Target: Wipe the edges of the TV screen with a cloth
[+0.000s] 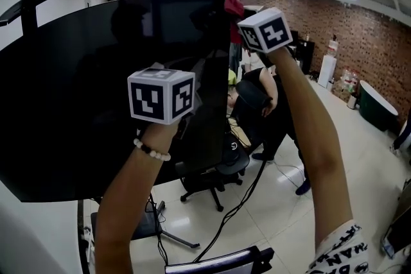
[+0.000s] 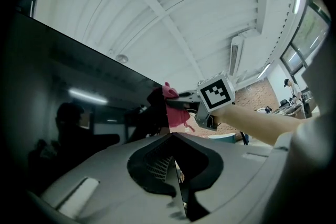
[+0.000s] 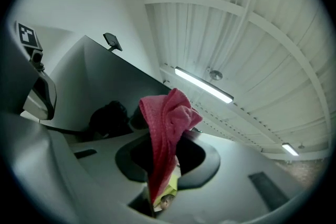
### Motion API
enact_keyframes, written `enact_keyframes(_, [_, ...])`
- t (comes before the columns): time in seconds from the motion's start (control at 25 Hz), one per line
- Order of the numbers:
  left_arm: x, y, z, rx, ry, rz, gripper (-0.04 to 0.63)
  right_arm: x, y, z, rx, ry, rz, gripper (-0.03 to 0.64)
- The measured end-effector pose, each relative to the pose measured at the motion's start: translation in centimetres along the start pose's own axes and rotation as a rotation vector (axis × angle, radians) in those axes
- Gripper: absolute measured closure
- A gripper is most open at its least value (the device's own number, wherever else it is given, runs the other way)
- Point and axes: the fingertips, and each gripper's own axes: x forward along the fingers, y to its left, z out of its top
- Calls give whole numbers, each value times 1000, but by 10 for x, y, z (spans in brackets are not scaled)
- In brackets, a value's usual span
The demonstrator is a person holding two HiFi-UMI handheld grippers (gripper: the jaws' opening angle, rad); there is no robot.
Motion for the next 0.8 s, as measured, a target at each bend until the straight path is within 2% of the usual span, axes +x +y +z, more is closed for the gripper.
enact_keyframes(0.36, [-8, 3, -41, -30, 33, 19, 600, -8, 50, -66, 80, 28, 38, 540])
enact_keyframes(0.6, [-11, 1, -78, -9, 39, 64, 600, -18, 84, -112, 104, 45, 27, 540])
enact_keyframes(0.8, [-18, -7, -112, -46, 38, 66, 600, -29, 124, -158, 134, 69, 54, 540])
